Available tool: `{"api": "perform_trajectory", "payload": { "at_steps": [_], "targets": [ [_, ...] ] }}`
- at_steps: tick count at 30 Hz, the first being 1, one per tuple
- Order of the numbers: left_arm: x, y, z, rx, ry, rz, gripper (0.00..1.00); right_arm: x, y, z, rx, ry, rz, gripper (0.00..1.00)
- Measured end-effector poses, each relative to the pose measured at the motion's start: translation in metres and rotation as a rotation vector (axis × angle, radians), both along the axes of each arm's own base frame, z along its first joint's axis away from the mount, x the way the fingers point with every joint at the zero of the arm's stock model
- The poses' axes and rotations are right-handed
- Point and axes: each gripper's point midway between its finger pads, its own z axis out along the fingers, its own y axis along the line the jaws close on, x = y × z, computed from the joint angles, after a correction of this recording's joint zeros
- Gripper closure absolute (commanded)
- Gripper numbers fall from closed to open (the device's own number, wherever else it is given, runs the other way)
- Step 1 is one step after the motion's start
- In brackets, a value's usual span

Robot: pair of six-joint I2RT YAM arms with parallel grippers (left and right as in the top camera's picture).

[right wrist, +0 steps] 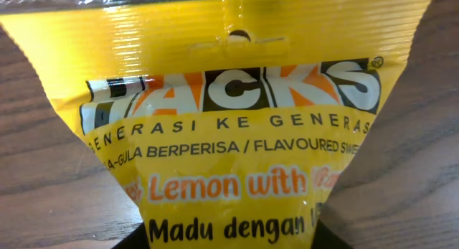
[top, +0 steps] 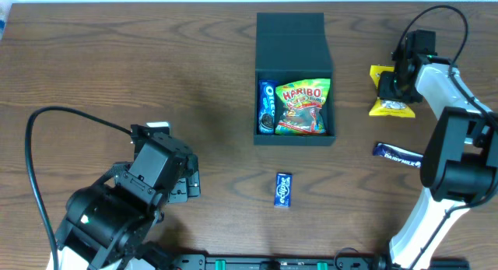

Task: Pack container
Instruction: 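Lower the right gripper onto the Hacks bag top and close it, then lift the Hacks bag and carry it over the black box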

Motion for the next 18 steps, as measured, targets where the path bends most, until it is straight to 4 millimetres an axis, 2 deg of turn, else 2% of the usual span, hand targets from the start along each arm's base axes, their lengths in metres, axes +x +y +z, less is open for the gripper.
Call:
{"api": "perform_trajectory", "payload": {
  "at_steps": [5, 6, 7, 8, 11, 13, 15, 18],
  "targets": [
    [0.000, 0.000, 0.000, 0.000, 0.000, 0.000, 0.05, 0.000, 0.000, 0.002, 0.000, 0.000, 0.000, 0.85],
    [0.000, 0.000, 0.000, 0.000, 0.000, 0.000, 0.05, -0.001, 0.000, 0.003, 0.000, 0.000, 0.000, 0.89],
    [0.000, 0.000, 0.000, 0.000, 0.000, 0.000, 0.05, -0.001, 0.000, 0.004, 0.000, 0.001, -0.001, 0.96],
    [0.000, 0.000, 0.000, 0.000, 0.000, 0.000, 0.05, -0.002, 0.000, 0.005, 0.001, 0.002, -0.003, 0.99],
    [0.000, 0.000, 0.000, 0.000, 0.000, 0.000, 0.05, -0.004, 0.001, 0.015, 0.005, -0.005, -0.015, 0.99],
    [0.000, 0.000, 0.000, 0.000, 0.000, 0.000, 0.05, -0.004, 0.001, 0.030, 0.004, -0.034, -0.025, 0.99],
    [0.000, 0.000, 0.000, 0.000, 0.000, 0.000, 0.05, -0.003, 0.001, 0.056, 0.002, -0.082, -0.033, 0.99],
    [0.000, 0.000, 0.000, 0.000, 0.000, 0.000, 0.05, -0.006, 0.002, 0.107, 0.004, -0.180, -0.059, 0.99]
  ]
}}
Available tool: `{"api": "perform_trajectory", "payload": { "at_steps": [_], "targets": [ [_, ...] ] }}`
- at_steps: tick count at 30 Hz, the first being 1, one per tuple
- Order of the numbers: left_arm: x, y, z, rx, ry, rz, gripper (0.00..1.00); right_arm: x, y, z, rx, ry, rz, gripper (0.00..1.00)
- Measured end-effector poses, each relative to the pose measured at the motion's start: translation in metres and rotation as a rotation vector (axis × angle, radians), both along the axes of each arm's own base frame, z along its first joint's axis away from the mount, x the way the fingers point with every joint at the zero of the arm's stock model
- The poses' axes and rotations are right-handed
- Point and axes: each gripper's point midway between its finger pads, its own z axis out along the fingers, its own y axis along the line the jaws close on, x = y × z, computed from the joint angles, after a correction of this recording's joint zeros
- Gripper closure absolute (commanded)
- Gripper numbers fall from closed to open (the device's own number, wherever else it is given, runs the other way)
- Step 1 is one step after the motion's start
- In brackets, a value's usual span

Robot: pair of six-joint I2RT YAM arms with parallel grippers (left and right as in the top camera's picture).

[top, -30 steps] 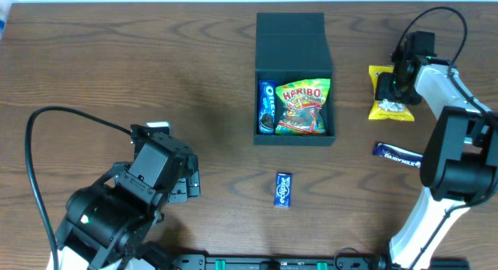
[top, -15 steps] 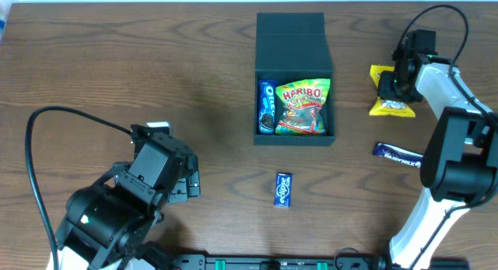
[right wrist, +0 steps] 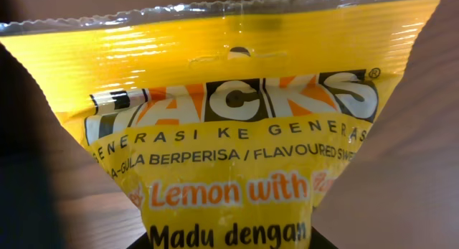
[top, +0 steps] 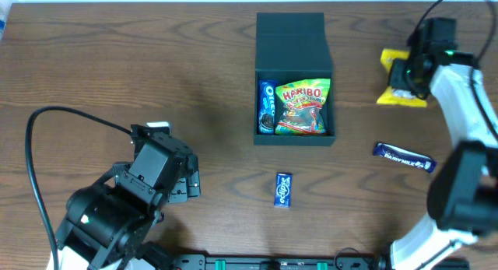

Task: Pack container
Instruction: 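Lift the Hacks bag and carry it over the black box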

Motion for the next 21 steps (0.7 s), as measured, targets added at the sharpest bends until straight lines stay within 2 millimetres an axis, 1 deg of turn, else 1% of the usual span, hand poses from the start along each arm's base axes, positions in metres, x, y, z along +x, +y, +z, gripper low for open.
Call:
{"api": "perform_trajectory", "payload": {
  "at_steps": [2, 3, 5, 7, 9, 10, 11, 13, 16, 21],
  "targets": [
    [0.000, 0.000, 0.000, 0.000, 0.000, 0.000, 0.05, -0.011, 0.005, 0.038, 0.024, -0.060, -0.022, 0.99],
    [0.000, 0.000, 0.000, 0.000, 0.000, 0.000, 0.05, -0.015, 0.007, 0.051, 0.037, -0.084, -0.025, 0.99],
    [0.000, 0.000, 0.000, 0.000, 0.000, 0.000, 0.05, -0.026, 0.019, 0.084, 0.090, -0.149, -0.017, 0.99],
    [0.000, 0.000, 0.000, 0.000, 0.000, 0.000, 0.05, -0.036, 0.036, 0.109, 0.140, -0.201, 0.011, 0.99],
    [0.000, 0.000, 0.000, 0.000, -0.001, 0.000, 0.05, -0.046, 0.056, 0.127, 0.187, -0.231, 0.041, 0.98],
    [0.000, 0.000, 0.000, 0.000, -0.001, 0.000, 0.05, -0.051, 0.067, 0.133, 0.209, -0.234, 0.055, 0.98],
    [0.000, 0.000, 0.000, 0.000, -0.001, 0.000, 0.05, -0.057, 0.082, 0.138, 0.235, -0.236, 0.074, 0.98],
    [0.000, 0.000, 0.000, 0.000, 0.000, 0.000, 0.05, -0.065, 0.108, 0.142, 0.276, -0.224, 0.109, 0.98],
    [0.000, 0.000, 0.000, 0.000, 0.000, 0.000, 0.05, -0.074, 0.150, 0.142, 0.332, -0.197, 0.171, 0.98],
    [0.000, 0.000, 0.000, 0.000, 0.000, 0.000, 0.05, -0.089, 0.213, 0.138, 0.369, -0.158, 0.245, 0.98]
  ]
}}
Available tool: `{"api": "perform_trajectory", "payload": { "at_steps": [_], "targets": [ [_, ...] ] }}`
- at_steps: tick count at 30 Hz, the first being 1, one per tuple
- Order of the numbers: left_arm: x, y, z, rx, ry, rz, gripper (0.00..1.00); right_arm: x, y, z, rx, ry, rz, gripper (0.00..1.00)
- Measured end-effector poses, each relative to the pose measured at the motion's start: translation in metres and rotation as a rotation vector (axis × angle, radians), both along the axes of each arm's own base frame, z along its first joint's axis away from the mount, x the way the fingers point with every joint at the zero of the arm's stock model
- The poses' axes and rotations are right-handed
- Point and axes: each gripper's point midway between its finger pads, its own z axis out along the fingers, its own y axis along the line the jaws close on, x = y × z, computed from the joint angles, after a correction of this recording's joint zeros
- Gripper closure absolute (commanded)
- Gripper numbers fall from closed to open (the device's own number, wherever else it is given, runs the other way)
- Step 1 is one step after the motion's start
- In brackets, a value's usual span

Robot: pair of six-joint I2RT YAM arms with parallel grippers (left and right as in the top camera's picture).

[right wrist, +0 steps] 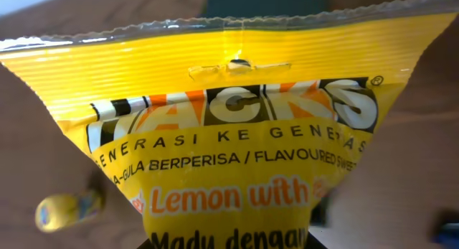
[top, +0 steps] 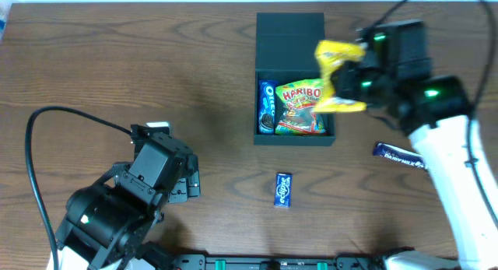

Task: Pack container
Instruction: 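Lift the Hacks bag and carry it over the black box, then lower the Hacks bag into the box and open the right gripper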

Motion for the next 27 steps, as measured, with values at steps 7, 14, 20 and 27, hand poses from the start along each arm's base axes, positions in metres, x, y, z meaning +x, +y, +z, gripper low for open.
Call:
{"api": "perform_trajectory", "payload": {
  "at_steps": [7, 14, 20, 27],
  "targets": [
    [0.000, 0.000, 0.000, 0.000, 0.000, 0.000, 0.05, -0.014, 0.067, -0.013, 0.009, 0.016, 0.062, 0.99],
    [0.000, 0.000, 0.000, 0.000, -0.001, 0.000, 0.05, 0.007, 0.089, -0.068, -0.016, 0.119, -0.043, 0.98],
    [0.000, 0.000, 0.000, 0.000, -0.001, 0.000, 0.05, 0.024, 0.088, -0.100, -0.043, 0.153, -0.138, 0.98],
    [0.000, 0.000, 0.000, 0.000, 0.000, 0.000, 0.05, 0.028, 0.087, -0.132, -0.087, 0.207, -0.162, 0.98]
  ]
}}
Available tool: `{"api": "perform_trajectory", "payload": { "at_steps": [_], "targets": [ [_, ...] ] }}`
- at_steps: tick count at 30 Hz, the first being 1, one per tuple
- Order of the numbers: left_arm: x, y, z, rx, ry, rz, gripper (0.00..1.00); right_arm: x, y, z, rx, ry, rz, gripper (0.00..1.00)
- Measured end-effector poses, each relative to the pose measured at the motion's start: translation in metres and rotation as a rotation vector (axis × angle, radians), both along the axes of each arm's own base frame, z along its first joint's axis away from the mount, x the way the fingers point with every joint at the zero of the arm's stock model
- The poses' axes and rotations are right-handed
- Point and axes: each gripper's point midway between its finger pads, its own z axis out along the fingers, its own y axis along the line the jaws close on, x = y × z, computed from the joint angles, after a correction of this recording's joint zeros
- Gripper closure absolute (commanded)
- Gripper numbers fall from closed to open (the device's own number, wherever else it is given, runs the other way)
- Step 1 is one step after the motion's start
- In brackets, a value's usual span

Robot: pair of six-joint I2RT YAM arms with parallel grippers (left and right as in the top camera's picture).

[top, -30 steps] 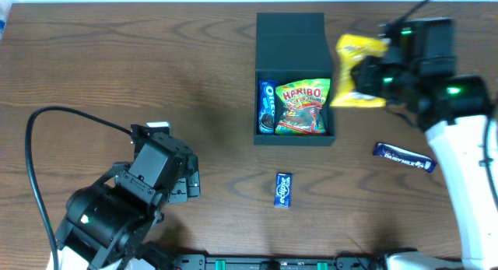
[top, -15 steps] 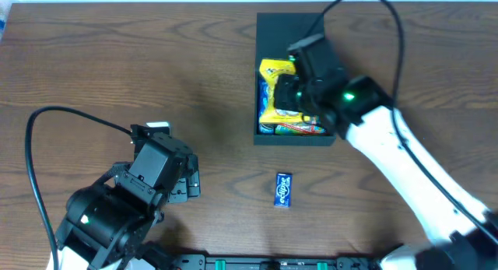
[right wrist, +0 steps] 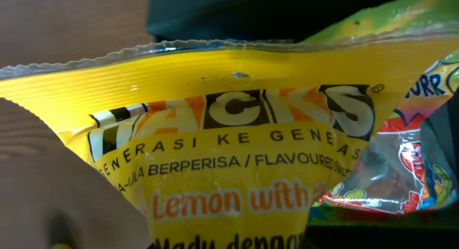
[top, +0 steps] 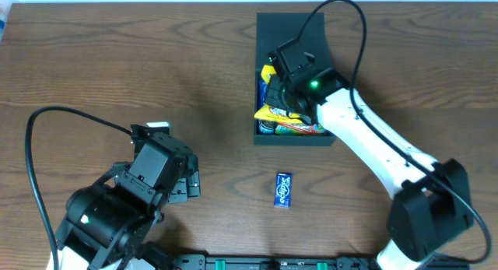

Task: Pack container
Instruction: 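Lower the Hacks bag into the box and open the right gripper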

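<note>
My right gripper (top: 289,92) is shut on a yellow Hacks candy bag (right wrist: 229,156) and holds it over the left half of the open black box (top: 296,140). In the overhead view the bag (top: 273,111) hangs across the box's left front part. A green Haribo bag (right wrist: 401,170) lies in the box beside and under it. The blue cookie pack in the box is mostly hidden by the bag. A small blue bar (top: 283,189) lies on the table in front of the box. My left gripper (top: 191,185) rests at the lower left, far from the box.
The box's lid (top: 289,29) stands open at the back. My right arm (top: 373,149) stretches from the lower right across the table to the box. A white tag (top: 157,127) sits by my left arm.
My right gripper has moved left and down with the yellow bag, from above the box's right rim to low over its left half, next to the Haribo bag.
My right gripper was shut on the yellow bag lying on the table at the far right. Then the bag was lifted there, then carried to above the box's right edge, and now it is down at the box's left half. The left arm stayed still.
</note>
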Motion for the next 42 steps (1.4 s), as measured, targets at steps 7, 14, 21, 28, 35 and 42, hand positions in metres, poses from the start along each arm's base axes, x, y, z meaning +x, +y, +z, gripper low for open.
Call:
{"api": "perform_trajectory", "payload": {
  "at_steps": [7, 14, 21, 28, 35, 42],
  "targets": [
    [0.000, 0.000, 0.000, 0.000, 0.000, 0.000, 0.05, 0.006, 0.003, -0.022, -0.030, 0.017, 0.029, 0.98],
    [0.000, 0.000, 0.000, 0.000, 0.000, 0.000, 0.05, 0.007, 0.004, -0.032, -0.060, 0.019, 0.075, 0.98],
    [0.000, 0.000, 0.000, 0.000, 0.000, 0.000, 0.05, 0.005, 0.002, -0.034, -0.081, 0.026, 0.104, 0.98],
    [0.000, 0.000, 0.000, 0.000, 0.000, 0.000, 0.05, 0.003, 0.001, -0.035, -0.090, 0.031, 0.117, 0.97],
    [0.000, 0.000, 0.000, 0.000, 0.000, 0.000, 0.05, 0.002, 0.004, -0.035, -0.077, 0.034, 0.127, 0.95],
    [0.000, 0.000, 0.000, 0.000, 0.000, 0.000, 0.05, 0.000, 0.011, -0.034, -0.070, 0.029, 0.145, 0.75]
  ]
}}
